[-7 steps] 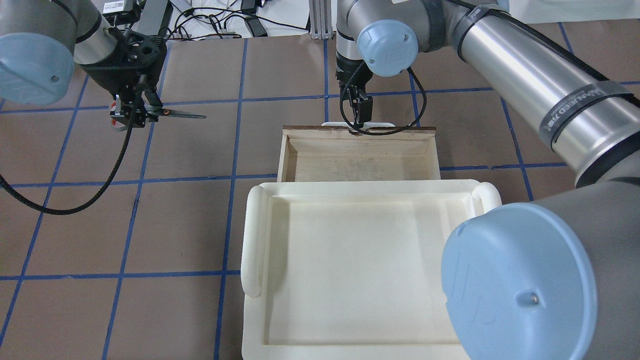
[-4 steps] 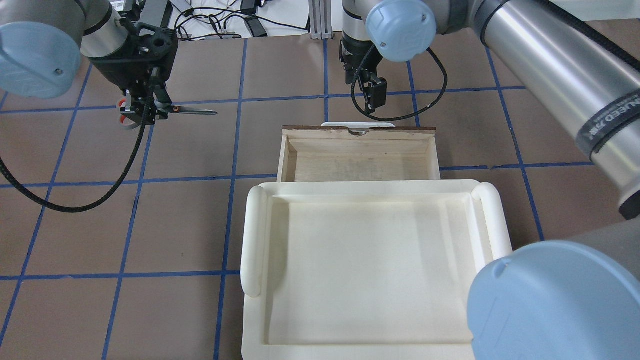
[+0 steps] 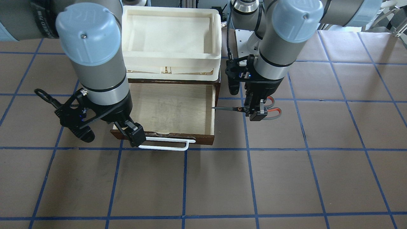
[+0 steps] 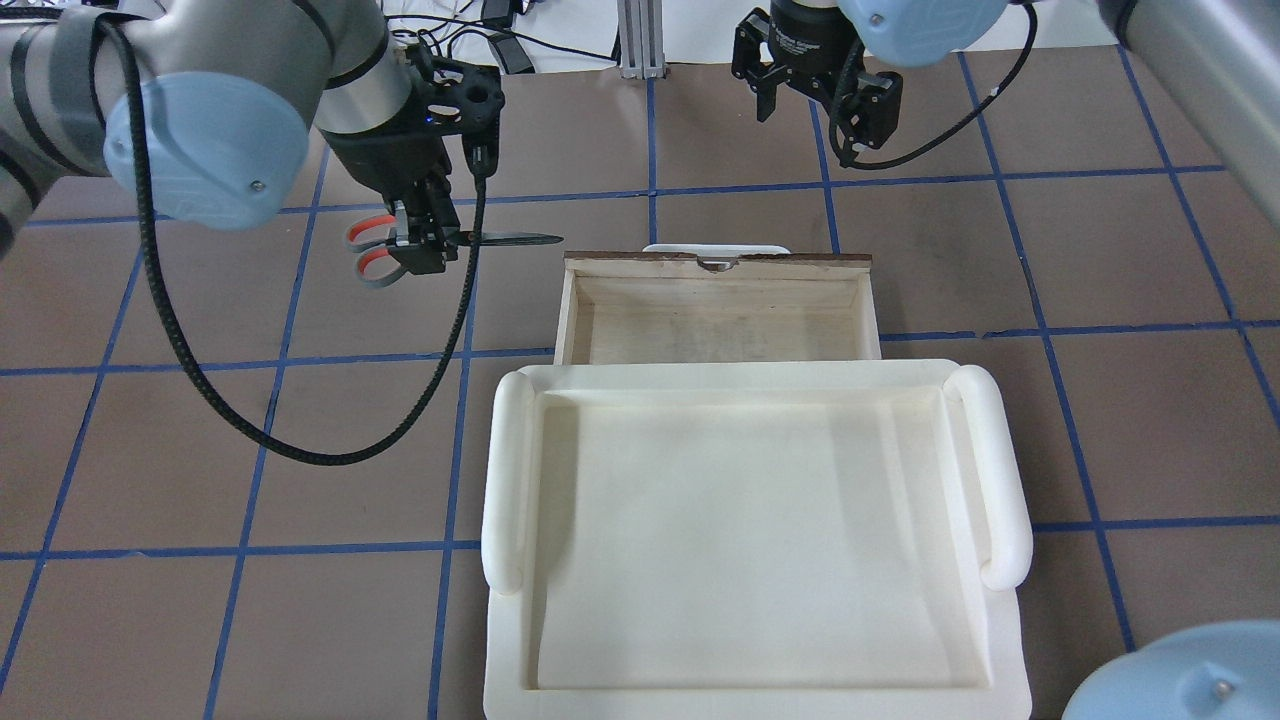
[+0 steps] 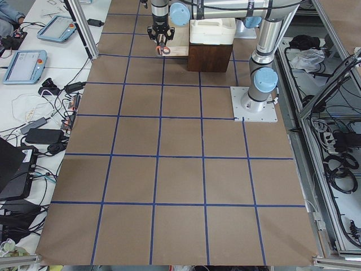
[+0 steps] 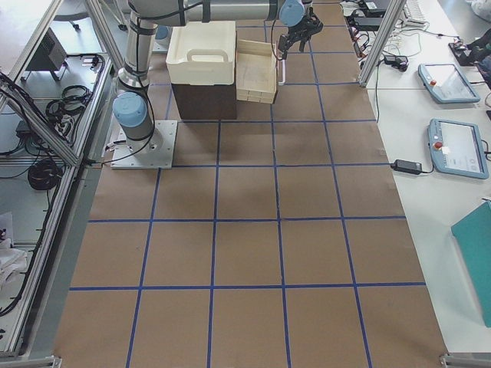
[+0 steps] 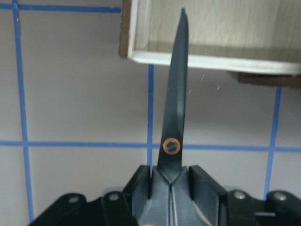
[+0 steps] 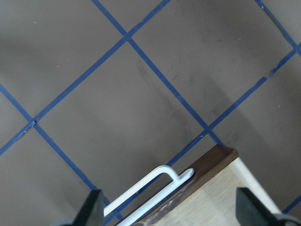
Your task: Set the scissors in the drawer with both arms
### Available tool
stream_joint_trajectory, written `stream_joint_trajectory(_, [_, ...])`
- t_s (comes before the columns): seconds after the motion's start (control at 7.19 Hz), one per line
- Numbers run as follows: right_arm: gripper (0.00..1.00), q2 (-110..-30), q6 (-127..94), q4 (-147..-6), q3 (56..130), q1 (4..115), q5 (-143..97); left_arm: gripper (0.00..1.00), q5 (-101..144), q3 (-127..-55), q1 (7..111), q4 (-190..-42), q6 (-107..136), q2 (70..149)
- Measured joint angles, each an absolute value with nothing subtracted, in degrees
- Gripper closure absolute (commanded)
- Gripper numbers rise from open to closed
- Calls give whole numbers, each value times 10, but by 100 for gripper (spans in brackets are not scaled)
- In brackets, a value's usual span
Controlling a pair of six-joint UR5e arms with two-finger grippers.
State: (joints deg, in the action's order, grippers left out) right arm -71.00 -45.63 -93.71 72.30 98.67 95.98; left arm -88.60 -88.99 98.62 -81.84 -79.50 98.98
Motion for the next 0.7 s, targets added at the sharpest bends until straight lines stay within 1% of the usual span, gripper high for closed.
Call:
stream_joint_trajectory(0.42, [0,-781,-222,-927,766,936,978,100,-879,-887,1084,-793,-711,1026])
stream_joint_trajectory(0.7, [0,-799,-128,-922,773,927,978,100,-875,-867,1134,-778,-663,1064])
